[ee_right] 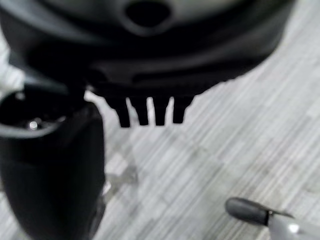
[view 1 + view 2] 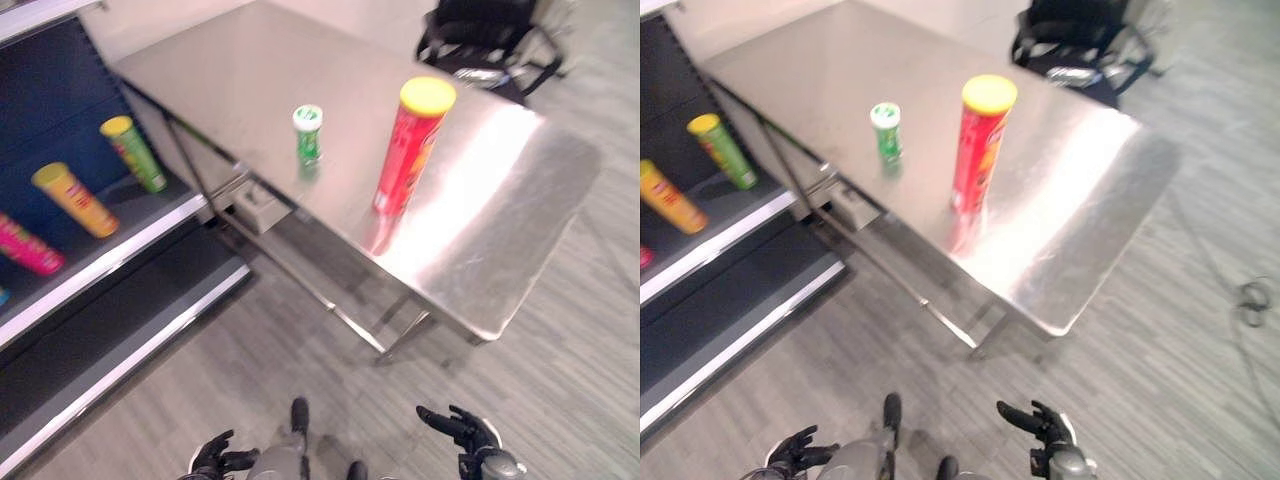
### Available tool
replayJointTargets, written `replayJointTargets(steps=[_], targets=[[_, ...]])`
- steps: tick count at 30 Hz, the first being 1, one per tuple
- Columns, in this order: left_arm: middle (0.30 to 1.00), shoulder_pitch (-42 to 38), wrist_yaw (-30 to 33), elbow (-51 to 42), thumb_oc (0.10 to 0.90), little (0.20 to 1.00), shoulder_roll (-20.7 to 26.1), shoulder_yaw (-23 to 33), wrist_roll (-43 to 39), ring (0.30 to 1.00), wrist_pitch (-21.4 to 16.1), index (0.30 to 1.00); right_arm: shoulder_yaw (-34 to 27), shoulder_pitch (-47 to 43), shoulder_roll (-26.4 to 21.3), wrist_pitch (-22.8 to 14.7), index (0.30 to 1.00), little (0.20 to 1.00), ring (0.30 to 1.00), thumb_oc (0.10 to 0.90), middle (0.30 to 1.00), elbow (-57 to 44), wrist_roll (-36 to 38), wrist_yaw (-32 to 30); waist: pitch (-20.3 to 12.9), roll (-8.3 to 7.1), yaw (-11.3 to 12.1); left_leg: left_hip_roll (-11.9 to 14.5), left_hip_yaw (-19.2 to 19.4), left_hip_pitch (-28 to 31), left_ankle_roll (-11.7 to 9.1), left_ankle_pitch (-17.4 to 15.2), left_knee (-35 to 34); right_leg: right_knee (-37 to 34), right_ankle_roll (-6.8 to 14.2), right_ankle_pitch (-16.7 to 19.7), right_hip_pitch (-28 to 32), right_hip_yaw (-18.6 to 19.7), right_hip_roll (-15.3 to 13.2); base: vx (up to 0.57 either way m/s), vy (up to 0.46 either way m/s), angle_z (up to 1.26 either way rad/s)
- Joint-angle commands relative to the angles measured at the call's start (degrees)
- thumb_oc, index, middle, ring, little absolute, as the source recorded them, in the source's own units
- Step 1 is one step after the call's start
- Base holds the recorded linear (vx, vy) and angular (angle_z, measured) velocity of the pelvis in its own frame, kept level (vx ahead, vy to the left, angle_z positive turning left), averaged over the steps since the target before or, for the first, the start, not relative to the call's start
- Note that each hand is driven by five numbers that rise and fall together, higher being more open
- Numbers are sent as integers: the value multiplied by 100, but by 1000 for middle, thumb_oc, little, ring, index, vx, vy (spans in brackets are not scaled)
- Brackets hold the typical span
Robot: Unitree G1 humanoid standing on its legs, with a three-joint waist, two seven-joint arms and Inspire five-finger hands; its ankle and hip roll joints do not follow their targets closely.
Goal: Put the goods on the table back onto the shelves and tidy them up.
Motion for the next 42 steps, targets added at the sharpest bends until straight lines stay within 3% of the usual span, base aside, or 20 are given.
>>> replayJointTargets(steps=[1, 6, 9, 12, 14, 15, 16, 17, 18, 21, 22, 25, 33, 38, 39, 40, 42], targets=[[900, -108, 71, 103, 800, 900, 21, 61, 181, 900, -190, 900, -21, -130, -237, -151, 900, 900, 900, 800, 900, -173, -70, 4, -238, 165, 134, 85, 202, 220, -595, -672, 110, -21, 463, 267, -419, -45, -785, 158, 231, -11], [900, -172, 103, 197, 800, 900, 78, 120, 199, 900, -179, 900, -8, -170, -155, -144, 900, 900, 900, 800, 900, -107, -78, 19, -213, 127, 147, 38, 268, 295, -501, -782, 104, 428, 547, 245, -605, -75, -914, 65, 122, -18], [900, -233, 71, 252, 800, 900, 136, 111, 289, 900, -168, 900, -44, -193, -136, -132, 900, 900, 900, 800, 900, 84, -82, 49, -79, 142, 109, 14, 294, 464, -369, -890, 95, 1612, 640, 463, -1086, -56, -1093, 42, 136, 0], [900, -252, 45, 194, 800, 900, 168, 62, 311, 900, -153, 900, -40, -137, -137, -108, 900, 900, 900, 800, 900, 170, -152, 68, 138, 226, -2, 26, 259, 782, -249, -981, 12, 2843, 617, 1040, -1747, 40, -1277, 44, 109, 4], [900, -254, 45, 159, 800, 900, 181, 51, 298, 900, -154, 900, -38, -134, -125, -109, 900, 900, 900, 800, 900, 196, -143, 72, 161, 217, 13, 30, 257, 824, -258, -1019, 12, 2749, 599, 1038, -1821, 21, -1339, 61, -8, 29], [900, -285, 36, 143, 800, 900, 206, 56, 306, 900, -162, 900, -19, -112, -103, -85, 900, 900, 900, 800, 900, 263, -161, 106, 143, 163, 42, 34, 242, 898, -295, -1095, 12, 2179, 624, 1069, -1796, -64, -1441, 72, -58, 28], [900, -285, 36, 143, 800, 900, 206, 56, 306, 900, -162, 900, -19, -113, -103, -85, 900, 900, 900, 800, 900, 263, -161, 106, 148, 165, 40, 36, 240, 902, -295, -1095, 12, 2175, 624, 1071, -1788, -67, -1440, 119, -121, 10], [900, -330, 43, 157, 800, 900, 216, 46, 304, 900, -169, 900, -8, -117, -103, -71, 900, 900, 900, 800, 900, 316, -183, 109, 131, 119, 45, 32, 208, 929, -339, -1141, 12, 1539, 640, 1091, -1780, -54, -1416, 136, -207, 0], [900, -371, 80, 168, 800, 900, 262, 62, 331, 900, -168, 900, 60, -121, -108, -42, 900, 900, 900, 800, 900, 450, -217, 131, 110, -24, 42, 10, 109, 940, -410, -1150, 48, 516, 774, 1197, -1535, 321, -1217, 134, -206, -4], [900, -372, 80, 168, 800, 900, 263, 63, 331, 900, -168, 900, 60, -123, -106, -43, 900, 900, 900, 800, 900, 452, -217, 131, 108, -24, 40, 11, 108, 935, -410, -1145, 47, 489, 773, 1216, -1527, 317, -1214, 63, -76, 27], [900, -323, 59, 184, 800, 900, 261, 101, 304, 900, -163, 900, 122, -85, -69, -44, 900, 900, 900, 800, 900, 483, -253, 166, -58, -116, 129, 28, 105, 894, -445, -1126, 33, 170, 735, 1033, -1259, 296, -1114, 200, -179, 22], [900, -224, 19, 384, 800, 900, 125, 89, 352, 900, -153, 900, 16, -7, -158, -67, 900, 900, 900, 800, 900, 489, -201, 169, -297, -120, 78, 183, 18, 915, -583, -1146, 12, -384, 630, 923, -794, 44, -930, 155, -165, 11], [900, -194, -6, 429, 800, 900, 83, 79, 392, 900, -149, 900, -262, 75, -186, -89, 900, 900, 900, 800, 900, 848, 39, 101, -389, -87, -31, 294, 67, 984, -674, -1175, 12, -483, 579, 842, -678, 2, -835, 47, -47, 1], [900, -95, -68, 455, 800, 900, 290, 334, 344, 900, -135, 900, -1673, 454, -705, -155, 900, 900, 900, 800, 900, 1299, 879, -157, -506, -61, -201, 365, 128, 1057, -727, -1228, 12, -483, 580, 793, -651, 55, -768, 53, -25, -7], [900, -96, -68, 454, 800, 900, 285, 327, 344, 900, -135, 900, -1680, 459, -710, -155, 900, 900, 900, 800, 900, 1299, 880, -154, -503, -54, -194, 368, 129, 1063, -728, -1231, 12, -483, 580, 792, -646, 57, -765, 72, -8, -18], [900, -61, -117, 422, 800, 900, 340, 371, 342, 900, -133, 900, -2290, 521, -1069, -194, 900, 900, 900, 800, 900, 1375, 1232, -261, -561, -35, -244, 377, 137, 1089, -739, -1249, 12, -483, 592, 769, -618, 35, -760, 60, 1, -11], [900, -60, -140, 367, 800, 900, 348, 353, 364, 900, -122, 900, -2720, 546, -1423, -251, 900, 900, 900, 800, 900, 1233, 1350, -413, -603, -13, -275, 385, 132, 1097, -749, -1260, 12, -483, 598, 750, -592, 27, -756, 55, 6, -4]])
